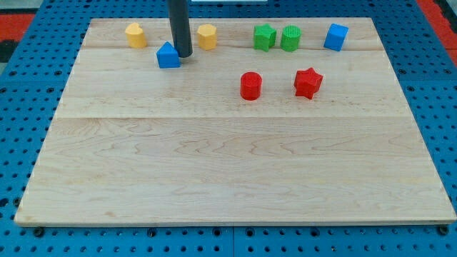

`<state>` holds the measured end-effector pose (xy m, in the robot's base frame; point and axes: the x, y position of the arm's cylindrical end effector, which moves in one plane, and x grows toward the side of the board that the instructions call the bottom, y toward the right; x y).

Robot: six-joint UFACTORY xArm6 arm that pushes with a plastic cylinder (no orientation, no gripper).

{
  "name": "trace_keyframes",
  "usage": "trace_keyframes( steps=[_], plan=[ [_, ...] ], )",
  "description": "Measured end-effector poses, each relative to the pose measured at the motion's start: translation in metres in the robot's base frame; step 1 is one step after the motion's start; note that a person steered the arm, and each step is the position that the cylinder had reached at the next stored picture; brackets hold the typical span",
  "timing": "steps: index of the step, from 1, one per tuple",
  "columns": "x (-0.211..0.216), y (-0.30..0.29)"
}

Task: Push the blue triangle to the left of the yellow hexagon

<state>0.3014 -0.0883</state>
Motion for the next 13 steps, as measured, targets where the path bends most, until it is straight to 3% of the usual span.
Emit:
trace_keyframes(
  steps=[3, 6, 8, 12, 13],
  plan=[
    [0.046, -0.03],
    [0.002, -0.041],
    [-0.013, -0.1],
    [-0.013, -0.037],
    [-0.025, -0.111]
  ],
)
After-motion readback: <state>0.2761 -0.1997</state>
